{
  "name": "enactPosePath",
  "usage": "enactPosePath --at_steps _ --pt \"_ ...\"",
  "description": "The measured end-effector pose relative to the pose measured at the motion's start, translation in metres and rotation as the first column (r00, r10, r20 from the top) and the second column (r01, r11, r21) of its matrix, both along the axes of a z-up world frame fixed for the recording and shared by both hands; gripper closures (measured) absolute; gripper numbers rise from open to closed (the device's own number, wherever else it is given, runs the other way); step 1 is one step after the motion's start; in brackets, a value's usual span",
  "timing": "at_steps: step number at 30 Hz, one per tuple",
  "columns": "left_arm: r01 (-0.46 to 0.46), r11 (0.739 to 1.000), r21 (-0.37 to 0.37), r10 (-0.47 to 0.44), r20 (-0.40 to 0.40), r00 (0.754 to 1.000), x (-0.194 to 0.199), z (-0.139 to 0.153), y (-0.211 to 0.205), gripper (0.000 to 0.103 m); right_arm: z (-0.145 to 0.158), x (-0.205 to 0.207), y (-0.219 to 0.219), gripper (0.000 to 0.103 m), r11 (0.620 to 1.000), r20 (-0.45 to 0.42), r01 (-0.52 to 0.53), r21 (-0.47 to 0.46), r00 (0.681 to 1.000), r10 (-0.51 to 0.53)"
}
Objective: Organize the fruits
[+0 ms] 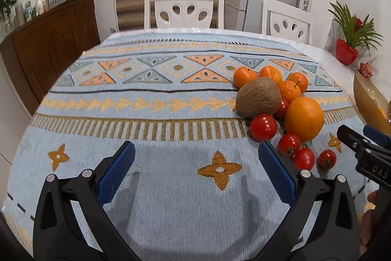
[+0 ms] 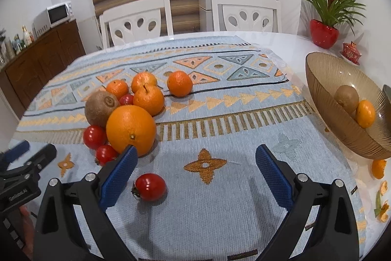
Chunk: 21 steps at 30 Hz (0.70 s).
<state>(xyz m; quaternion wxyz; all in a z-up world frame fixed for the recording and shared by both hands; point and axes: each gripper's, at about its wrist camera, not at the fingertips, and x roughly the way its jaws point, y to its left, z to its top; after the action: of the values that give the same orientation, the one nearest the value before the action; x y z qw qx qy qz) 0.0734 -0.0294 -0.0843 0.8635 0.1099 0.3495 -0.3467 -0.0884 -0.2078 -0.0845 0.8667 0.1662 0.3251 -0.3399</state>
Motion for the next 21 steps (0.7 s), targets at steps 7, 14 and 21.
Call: enactPosePath --at_steps 7,14,21 --pt "0.1 0.993 0.063 -0.094 -0.098 0.991 -0.006 0.017 -0.006 0.008 0.002 -0.022 -0.005 0.018 0.997 -0.018 -0.055 0.048 0.998 0.056" --pt "0.281 0.958 0.06 -0.265 -0.193 0.945 -0.022 0.004 -0.032 0.04 -0.011 -0.049 -0.007 0.038 0.984 -0.062 -0.107 0.14 0.991 0.116" --pt "0.363 0.932 0.003 -0.346 -0.297 0.89 -0.03 -0.014 -0.057 0.055 -0.008 -0.026 0.012 0.048 0.956 -0.054 -0.243 0.166 0.966 0.255"
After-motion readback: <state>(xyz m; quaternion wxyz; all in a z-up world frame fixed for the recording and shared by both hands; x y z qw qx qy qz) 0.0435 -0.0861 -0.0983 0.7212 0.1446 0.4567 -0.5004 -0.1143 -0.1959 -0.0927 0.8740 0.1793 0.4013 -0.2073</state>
